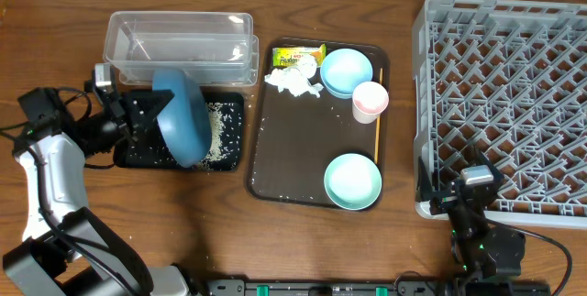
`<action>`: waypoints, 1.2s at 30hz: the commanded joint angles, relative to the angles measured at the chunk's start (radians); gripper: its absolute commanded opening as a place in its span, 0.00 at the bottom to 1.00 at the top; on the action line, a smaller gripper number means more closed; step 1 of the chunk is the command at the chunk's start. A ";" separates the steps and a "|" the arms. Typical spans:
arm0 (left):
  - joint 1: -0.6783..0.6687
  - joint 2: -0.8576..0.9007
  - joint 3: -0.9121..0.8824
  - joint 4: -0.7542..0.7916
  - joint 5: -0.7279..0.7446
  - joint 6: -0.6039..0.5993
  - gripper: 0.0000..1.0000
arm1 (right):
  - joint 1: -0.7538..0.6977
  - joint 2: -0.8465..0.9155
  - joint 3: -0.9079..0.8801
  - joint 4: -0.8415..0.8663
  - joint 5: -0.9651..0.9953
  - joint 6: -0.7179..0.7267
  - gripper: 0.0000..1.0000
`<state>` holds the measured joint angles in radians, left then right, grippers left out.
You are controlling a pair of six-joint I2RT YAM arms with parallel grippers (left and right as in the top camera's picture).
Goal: Sort waste into correct bins and load items into the dishwasher rack
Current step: 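Tilt the blue plate over the black tray to dump the rice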
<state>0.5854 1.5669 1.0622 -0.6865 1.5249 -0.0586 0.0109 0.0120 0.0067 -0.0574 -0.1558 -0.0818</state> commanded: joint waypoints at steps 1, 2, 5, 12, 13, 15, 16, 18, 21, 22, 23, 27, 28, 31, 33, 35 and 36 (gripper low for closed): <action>0.005 -0.011 0.001 0.009 0.048 -0.039 0.06 | 0.009 -0.005 -0.001 -0.005 0.006 -0.010 0.99; 0.005 -0.013 0.001 -0.005 0.048 -0.055 0.06 | 0.009 -0.005 -0.001 -0.005 0.006 -0.010 0.99; 0.005 -0.014 0.001 0.029 0.037 0.024 0.06 | 0.009 -0.005 -0.001 -0.004 0.006 -0.010 0.99; 0.004 -0.021 0.001 -0.016 0.048 0.009 0.06 | 0.009 -0.005 -0.001 -0.005 0.006 -0.010 0.99; 0.004 -0.026 0.001 -0.022 0.048 0.016 0.06 | 0.009 -0.005 -0.001 -0.004 0.006 -0.009 0.99; 0.004 -0.031 0.001 0.005 0.046 0.054 0.06 | 0.009 -0.005 -0.001 -0.005 0.006 -0.010 0.99; 0.005 -0.031 0.001 0.013 0.047 0.040 0.06 | 0.009 -0.005 -0.001 -0.005 0.006 -0.009 0.99; 0.003 -0.037 0.001 -0.034 0.047 -0.001 0.06 | 0.009 -0.005 -0.001 -0.005 0.006 -0.009 0.99; 0.003 -0.051 0.001 -0.014 0.039 0.085 0.06 | 0.009 -0.005 -0.001 -0.004 0.006 -0.010 0.99; 0.002 -0.052 0.001 -0.031 0.048 0.048 0.06 | 0.009 -0.005 -0.001 -0.005 0.006 -0.010 0.99; 0.002 -0.056 0.001 -0.050 0.048 0.031 0.06 | 0.009 -0.005 -0.001 -0.005 0.006 -0.010 0.99; -0.002 -0.072 0.001 -0.019 0.032 0.124 0.06 | 0.009 -0.005 -0.001 -0.005 0.006 -0.010 0.99; -0.002 -0.072 0.001 -0.031 0.048 0.077 0.06 | 0.009 -0.005 -0.001 -0.005 0.006 -0.010 0.99; -0.019 -0.101 0.002 -0.077 0.048 0.085 0.06 | 0.009 -0.005 -0.001 -0.005 0.006 -0.010 0.99; -0.056 -0.145 0.002 -0.095 0.048 0.095 0.06 | 0.009 -0.005 -0.001 -0.005 0.006 -0.010 0.99; -0.107 -0.197 0.002 -0.094 0.042 0.096 0.06 | 0.009 -0.005 -0.001 -0.005 0.006 -0.010 0.99; -0.137 -0.224 0.002 -0.094 0.026 0.095 0.06 | 0.009 -0.005 -0.001 -0.005 0.006 -0.010 0.99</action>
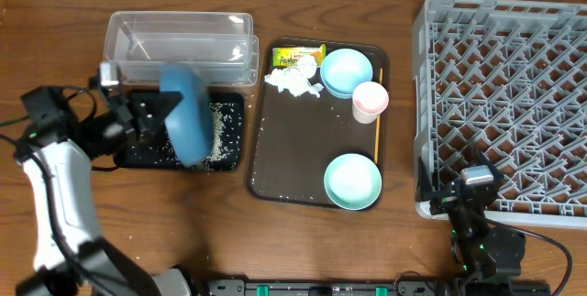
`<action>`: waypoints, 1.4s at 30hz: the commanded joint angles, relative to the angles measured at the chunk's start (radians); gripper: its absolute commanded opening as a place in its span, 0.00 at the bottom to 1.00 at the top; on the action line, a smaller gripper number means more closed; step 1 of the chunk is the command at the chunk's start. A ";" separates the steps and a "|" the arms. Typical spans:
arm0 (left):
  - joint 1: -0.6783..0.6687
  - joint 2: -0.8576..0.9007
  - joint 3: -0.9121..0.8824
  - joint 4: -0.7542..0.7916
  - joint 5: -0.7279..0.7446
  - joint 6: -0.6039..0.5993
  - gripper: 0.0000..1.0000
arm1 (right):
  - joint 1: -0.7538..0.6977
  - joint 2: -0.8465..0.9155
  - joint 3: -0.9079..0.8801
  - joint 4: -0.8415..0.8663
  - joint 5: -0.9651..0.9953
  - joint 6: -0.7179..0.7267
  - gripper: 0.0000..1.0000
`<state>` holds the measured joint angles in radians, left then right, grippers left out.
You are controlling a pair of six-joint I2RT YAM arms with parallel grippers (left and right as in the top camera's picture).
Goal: Sort waste into correct bins and load items into the dishwasher rack
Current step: 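Tilt the blue plate over the black tray to dump the rice, then lower the empty blue plate back onto the brown tray, release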
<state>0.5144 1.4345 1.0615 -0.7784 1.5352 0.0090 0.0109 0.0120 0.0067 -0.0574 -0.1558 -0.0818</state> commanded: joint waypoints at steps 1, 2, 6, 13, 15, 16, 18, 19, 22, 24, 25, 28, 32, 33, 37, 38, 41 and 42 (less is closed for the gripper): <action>-0.105 -0.124 0.003 -0.002 -0.019 0.027 0.06 | 0.009 -0.005 -0.001 -0.005 0.006 -0.010 0.99; -0.143 -0.150 0.003 -0.002 -0.067 0.020 0.06 | 0.009 -0.005 -0.001 -0.005 0.006 -0.010 0.99; -0.355 -0.249 0.003 0.018 -0.457 -0.143 0.06 | 0.009 -0.005 -0.001 -0.005 0.006 -0.009 0.99; -0.835 -0.257 0.003 0.197 -1.006 -0.339 0.07 | 0.009 -0.005 -0.001 -0.005 0.006 -0.009 0.99; -0.968 -0.232 0.003 0.242 -1.197 -0.341 0.07 | 0.009 -0.005 -0.001 -0.005 0.006 -0.010 0.99; -1.023 -0.217 0.003 0.257 -1.293 -0.345 0.07 | 0.009 -0.005 -0.001 -0.005 0.006 -0.010 0.99; -1.122 -0.180 0.003 0.286 -1.472 -0.348 0.07 | 0.009 -0.005 -0.001 -0.005 0.006 -0.009 0.99; -1.164 -0.156 0.003 0.304 -1.544 -0.348 0.07 | 0.009 -0.005 -0.001 -0.005 0.006 -0.010 0.99; -1.245 -0.084 0.003 0.354 -1.677 -0.348 0.07 | 0.009 -0.005 -0.001 -0.005 0.006 -0.009 0.99; -1.271 -0.032 0.003 0.385 -1.713 -0.348 0.07 | 0.009 -0.005 -0.001 -0.005 0.006 -0.009 0.99; -1.278 -0.005 0.003 0.401 -1.712 -0.348 0.07 | 0.009 -0.005 -0.001 -0.005 0.006 -0.010 0.99; -1.280 0.062 0.003 0.430 -1.712 -0.372 0.07 | 0.009 -0.005 -0.001 -0.005 0.006 -0.009 0.99; -1.280 0.123 0.003 0.446 -1.691 -0.433 0.07 | 0.009 -0.005 -0.001 -0.005 0.006 -0.009 0.99; -1.280 0.132 0.003 0.449 -1.676 -0.438 0.07 | 0.009 -0.005 -0.001 -0.005 0.006 -0.010 0.99; -1.280 0.143 0.003 0.456 -1.590 -0.438 0.07 | 0.009 -0.005 -0.001 -0.005 0.006 -0.009 0.99; -1.280 0.143 0.003 0.455 -1.575 -0.438 0.07 | 0.009 -0.005 -0.001 -0.005 0.006 -0.010 0.99; -1.280 0.143 0.003 0.443 -1.572 -0.442 0.08 | 0.009 -0.005 -0.001 -0.005 0.006 -0.009 0.99; -1.280 0.143 0.003 0.434 -1.572 -0.442 0.11 | 0.009 -0.005 -0.001 -0.005 0.006 -0.010 0.99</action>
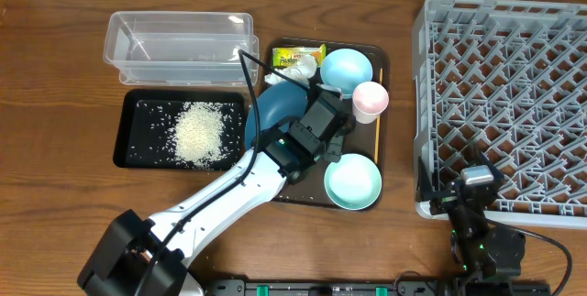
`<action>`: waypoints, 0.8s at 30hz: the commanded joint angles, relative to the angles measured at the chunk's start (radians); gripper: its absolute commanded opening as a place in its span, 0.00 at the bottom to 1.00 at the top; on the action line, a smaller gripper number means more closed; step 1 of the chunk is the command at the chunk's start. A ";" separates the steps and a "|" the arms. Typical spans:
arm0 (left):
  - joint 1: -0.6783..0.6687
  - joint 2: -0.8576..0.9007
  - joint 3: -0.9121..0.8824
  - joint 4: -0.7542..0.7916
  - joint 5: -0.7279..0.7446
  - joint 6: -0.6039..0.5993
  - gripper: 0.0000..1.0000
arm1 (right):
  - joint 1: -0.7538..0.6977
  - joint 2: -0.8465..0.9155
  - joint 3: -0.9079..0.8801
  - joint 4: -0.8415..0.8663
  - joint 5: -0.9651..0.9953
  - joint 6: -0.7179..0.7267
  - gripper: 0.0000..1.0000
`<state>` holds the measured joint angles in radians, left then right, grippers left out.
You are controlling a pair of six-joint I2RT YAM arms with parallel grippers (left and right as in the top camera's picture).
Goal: Sort waste into correct bins and load items into the dishwasher rack
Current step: 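Lower the empty blue plate back onto the brown tray, release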
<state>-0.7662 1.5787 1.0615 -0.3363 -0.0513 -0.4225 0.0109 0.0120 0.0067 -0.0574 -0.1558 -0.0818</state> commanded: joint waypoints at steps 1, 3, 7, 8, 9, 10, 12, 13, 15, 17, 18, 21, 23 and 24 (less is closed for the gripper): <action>0.001 -0.002 0.003 -0.017 0.015 -0.013 0.12 | 0.009 -0.005 -0.001 -0.005 0.006 -0.010 0.99; 0.001 -0.002 0.003 -0.028 0.019 -0.027 0.13 | 0.009 -0.005 -0.001 -0.005 0.006 -0.010 0.99; 0.001 -0.002 0.003 -0.032 0.071 -0.033 0.12 | 0.009 -0.005 -0.001 -0.005 0.006 -0.010 0.99; 0.001 -0.002 0.003 -0.032 0.075 -0.033 0.12 | 0.009 -0.005 -0.001 -0.005 0.006 -0.010 0.99; 0.001 -0.002 0.003 -0.032 0.078 -0.032 0.12 | 0.009 -0.005 -0.001 -0.005 0.006 -0.010 0.99; 0.001 -0.002 0.003 -0.032 0.078 -0.032 0.14 | 0.009 -0.005 -0.001 -0.005 0.006 -0.009 0.99; 0.001 -0.002 0.003 -0.032 0.078 -0.032 0.22 | 0.009 -0.005 -0.001 -0.005 0.006 -0.009 0.99; 0.001 -0.003 0.003 -0.031 0.077 -0.032 0.27 | 0.009 -0.005 -0.001 -0.005 0.006 -0.009 0.99; 0.001 -0.005 0.003 -0.025 0.077 -0.032 0.30 | 0.009 -0.005 -0.001 -0.005 0.006 -0.010 0.99; 0.004 -0.011 0.011 -0.016 0.073 -0.031 0.31 | 0.009 -0.005 -0.001 -0.005 0.006 -0.009 0.99; 0.005 -0.014 0.018 -0.017 0.064 -0.031 0.31 | 0.009 -0.005 -0.001 -0.005 0.006 -0.009 0.99; 0.022 -0.030 0.042 -0.008 0.026 -0.024 0.35 | 0.009 -0.005 -0.001 -0.005 0.006 -0.010 0.99; 0.042 -0.045 0.052 0.012 -0.008 -0.024 0.43 | 0.009 -0.005 -0.001 -0.005 0.006 -0.009 0.99; 0.058 -0.054 0.058 0.024 -0.024 -0.023 0.45 | 0.009 -0.005 -0.001 -0.005 0.006 -0.009 0.99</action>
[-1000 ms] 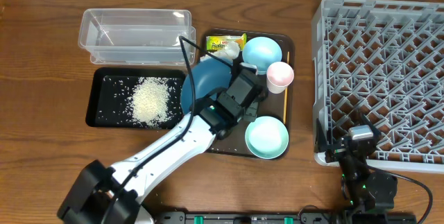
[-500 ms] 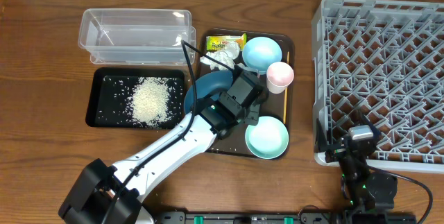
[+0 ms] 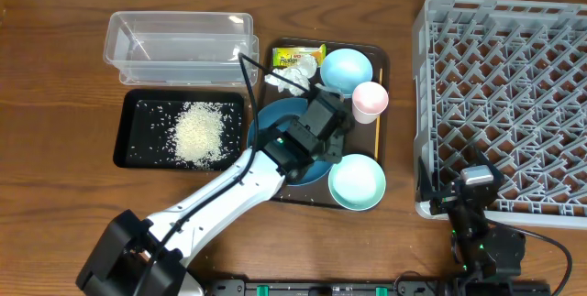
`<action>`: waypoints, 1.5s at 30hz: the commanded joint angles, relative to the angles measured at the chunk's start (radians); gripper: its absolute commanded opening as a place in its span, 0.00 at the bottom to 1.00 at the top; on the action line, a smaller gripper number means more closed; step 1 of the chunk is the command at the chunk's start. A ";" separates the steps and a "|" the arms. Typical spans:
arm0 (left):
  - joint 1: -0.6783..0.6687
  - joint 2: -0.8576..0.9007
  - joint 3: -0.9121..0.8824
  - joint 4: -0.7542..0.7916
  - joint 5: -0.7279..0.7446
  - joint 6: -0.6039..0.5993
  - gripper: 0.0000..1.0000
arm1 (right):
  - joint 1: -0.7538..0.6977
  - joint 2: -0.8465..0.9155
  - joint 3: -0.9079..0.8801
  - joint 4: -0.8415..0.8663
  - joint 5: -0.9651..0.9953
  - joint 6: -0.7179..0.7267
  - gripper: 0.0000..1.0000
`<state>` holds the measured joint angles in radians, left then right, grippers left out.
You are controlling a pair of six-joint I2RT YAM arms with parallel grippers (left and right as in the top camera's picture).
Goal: Sort waste into correct bins and load items into the dishwasher rack
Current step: 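Lower the empty blue plate back onto the brown tray, release, then grasp the crumpled white tissue with the left gripper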
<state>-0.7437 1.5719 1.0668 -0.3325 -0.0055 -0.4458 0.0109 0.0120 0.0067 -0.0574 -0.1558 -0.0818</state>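
My left gripper (image 3: 328, 134) reaches over the brown tray (image 3: 264, 181), apparently shut on the right rim of a dark blue bowl (image 3: 278, 124) that lies flat, mouth up, on the tray's left half. A pale blue bowl (image 3: 359, 182) sits at the tray's front right and another (image 3: 347, 67) at the back. Also on the tray are a pink cup (image 3: 371, 99), a crumpled napkin (image 3: 292, 80), a yellow-green wrapper (image 3: 295, 56) and a chopstick (image 3: 378, 136). The right gripper (image 3: 477, 179) rests folded by the grey dishwasher rack (image 3: 504, 104); its fingers do not show.
A black bin (image 3: 138, 113) holding a heap of rice (image 3: 199, 133) lies left of the tray. Behind it stands a clear plastic bin (image 3: 179, 44). Loose rice grains dot the tray. The rack fills the table's right side.
The dark blue bowl was tilted on edge over the tray's left part; now it lies flat on the tray. The front pale bowl has shifted slightly right. The right arm is unmoved.
My left gripper held the blue bowl tipped on its side over the black bin, rice scattered beneath it. Later the rice lay heaped in the bin and the bowl was over the brown tray, tilted. Now the bowl rests flat on the tray.
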 commanded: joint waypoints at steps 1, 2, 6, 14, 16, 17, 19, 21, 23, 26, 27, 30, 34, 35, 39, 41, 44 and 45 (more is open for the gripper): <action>0.048 -0.053 0.058 0.025 -0.069 0.006 0.48 | 0.009 -0.005 -0.001 -0.005 0.006 -0.010 0.99; 0.067 -0.059 0.071 0.022 -0.063 0.011 0.50 | 0.009 -0.005 -0.001 -0.005 0.006 -0.010 0.99; 0.160 -0.057 0.188 -0.080 0.097 0.111 0.61 | 0.009 -0.005 -0.001 -0.005 0.006 -0.010 0.99; 0.267 0.099 0.634 -0.555 0.207 0.330 0.67 | 0.009 -0.005 -0.001 -0.005 0.006 -0.010 0.99; 0.267 0.137 0.663 -0.538 0.192 0.376 0.72 | 0.009 -0.005 -0.001 -0.005 0.006 -0.010 0.99; 0.267 0.151 0.663 -0.514 0.173 0.378 0.74 | 0.009 -0.005 -0.001 -0.004 0.006 -0.010 0.99; 0.267 0.185 0.663 -0.467 0.132 0.380 0.75 | 0.009 -0.005 -0.001 -0.005 0.006 -0.009 0.99; 0.267 0.225 0.663 -0.427 0.073 0.394 0.75 | 0.009 -0.005 -0.001 -0.005 0.006 -0.010 0.99; 0.267 0.262 0.663 -0.397 -0.001 0.394 0.74 | 0.009 -0.005 -0.001 -0.005 0.006 -0.010 0.99; 0.267 0.328 0.663 -0.348 -0.090 0.394 0.74 | 0.009 -0.005 -0.001 -0.005 0.006 -0.010 0.99; 0.267 0.346 0.663 -0.336 -0.101 0.394 0.75 | 0.009 -0.005 -0.001 -0.005 0.006 -0.009 0.99; 0.267 0.408 0.663 -0.309 -0.112 0.394 0.75 | 0.009 -0.005 -0.001 -0.004 0.006 -0.009 0.99; 0.267 0.475 0.663 -0.301 -0.112 0.393 0.75 | 0.009 -0.005 -0.001 -0.005 0.006 -0.010 0.99; 0.268 0.487 0.663 -0.300 -0.112 0.388 0.75 | 0.009 -0.005 -0.001 -0.005 0.006 -0.010 0.99; 0.274 0.529 0.663 -0.290 -0.112 0.348 0.75 | 0.009 -0.005 -0.001 -0.005 0.006 -0.010 0.99; 0.276 0.541 0.660 -0.290 -0.112 0.338 0.75 | 0.009 -0.005 -0.001 -0.005 0.006 -0.010 0.99; 0.279 0.551 0.656 -0.294 -0.112 0.337 0.75 | 0.009 -0.005 -0.001 -0.005 0.006 -0.010 0.99; 0.280 0.554 0.656 -0.294 -0.112 0.337 0.75 | 0.009 -0.005 -0.001 -0.005 0.006 -0.010 0.99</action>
<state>-0.4732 2.1098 1.7248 -0.6262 -0.0975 -0.0921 0.0113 0.0120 0.0067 -0.0574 -0.1558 -0.0818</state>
